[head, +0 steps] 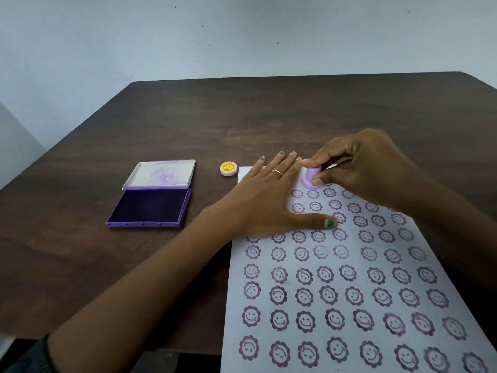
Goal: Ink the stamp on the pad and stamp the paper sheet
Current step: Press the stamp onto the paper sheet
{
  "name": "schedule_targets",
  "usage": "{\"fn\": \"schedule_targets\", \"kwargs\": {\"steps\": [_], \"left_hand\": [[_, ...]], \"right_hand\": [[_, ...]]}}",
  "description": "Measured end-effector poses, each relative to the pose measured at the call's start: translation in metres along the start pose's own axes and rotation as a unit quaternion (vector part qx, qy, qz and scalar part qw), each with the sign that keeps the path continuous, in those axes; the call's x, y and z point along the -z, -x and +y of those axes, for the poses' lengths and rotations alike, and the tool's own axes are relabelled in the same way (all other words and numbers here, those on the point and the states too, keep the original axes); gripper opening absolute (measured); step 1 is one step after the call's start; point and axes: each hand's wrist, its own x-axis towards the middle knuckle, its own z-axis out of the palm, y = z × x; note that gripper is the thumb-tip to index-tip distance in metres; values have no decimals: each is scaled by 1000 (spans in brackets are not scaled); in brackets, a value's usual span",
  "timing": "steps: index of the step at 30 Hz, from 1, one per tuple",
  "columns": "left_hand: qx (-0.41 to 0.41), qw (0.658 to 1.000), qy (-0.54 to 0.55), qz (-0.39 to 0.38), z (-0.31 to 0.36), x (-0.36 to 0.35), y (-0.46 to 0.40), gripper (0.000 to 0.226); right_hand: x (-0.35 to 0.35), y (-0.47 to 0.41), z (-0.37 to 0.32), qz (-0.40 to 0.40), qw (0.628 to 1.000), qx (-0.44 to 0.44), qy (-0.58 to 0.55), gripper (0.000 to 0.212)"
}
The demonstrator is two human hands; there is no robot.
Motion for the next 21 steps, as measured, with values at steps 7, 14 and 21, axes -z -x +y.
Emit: {"fn": "schedule_targets", "kwargs": {"steps": [7,14,21], "left_hand": [[2,1000,-4,2,0,0,0,110],[3,1000,-1,2,0,-1,1,109],[4,1000,-6,6,0,-1,1,109]], "right_hand": [[1,0,-1,-4,1000,4,-5,24],[1,-2,-2,-3,1000,-4,-6,26],[1,-3,0,2,1000,-6,-7,26]]}}
